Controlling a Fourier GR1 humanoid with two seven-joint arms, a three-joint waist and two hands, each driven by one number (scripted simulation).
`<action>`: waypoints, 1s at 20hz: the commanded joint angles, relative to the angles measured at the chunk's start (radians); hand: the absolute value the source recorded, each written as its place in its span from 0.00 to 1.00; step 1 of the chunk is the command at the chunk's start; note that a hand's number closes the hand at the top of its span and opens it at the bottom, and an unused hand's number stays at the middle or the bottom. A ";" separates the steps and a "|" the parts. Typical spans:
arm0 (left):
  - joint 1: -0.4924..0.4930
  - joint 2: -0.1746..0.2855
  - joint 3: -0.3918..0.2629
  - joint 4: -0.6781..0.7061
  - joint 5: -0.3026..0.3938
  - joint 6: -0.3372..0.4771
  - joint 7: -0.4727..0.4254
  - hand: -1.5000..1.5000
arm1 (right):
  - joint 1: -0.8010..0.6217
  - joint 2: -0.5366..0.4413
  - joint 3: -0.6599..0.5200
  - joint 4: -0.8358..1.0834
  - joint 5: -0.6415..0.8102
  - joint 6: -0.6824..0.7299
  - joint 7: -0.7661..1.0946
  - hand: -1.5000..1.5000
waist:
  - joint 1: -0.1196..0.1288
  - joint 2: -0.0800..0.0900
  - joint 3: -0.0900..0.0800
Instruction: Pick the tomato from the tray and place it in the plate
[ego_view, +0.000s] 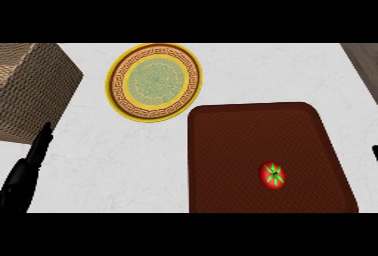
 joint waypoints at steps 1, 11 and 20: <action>-0.014 0.006 0.002 0.014 -0.004 -0.017 0.005 0.50 | 0.068 -0.142 -0.050 0.015 0.079 0.107 0.025 0.00 | 0.006 0.003 0.000; -0.050 -0.005 0.013 -0.003 -0.028 -0.029 0.040 0.50 | -0.029 -0.357 -0.096 -0.018 0.142 0.158 0.358 0.00 | 0.022 0.005 0.000; -0.088 -0.063 -0.001 0.037 -0.073 -0.022 0.039 0.50 | -0.264 -0.394 0.064 0.137 0.254 0.271 0.517 0.00 | 0.029 0.007 0.000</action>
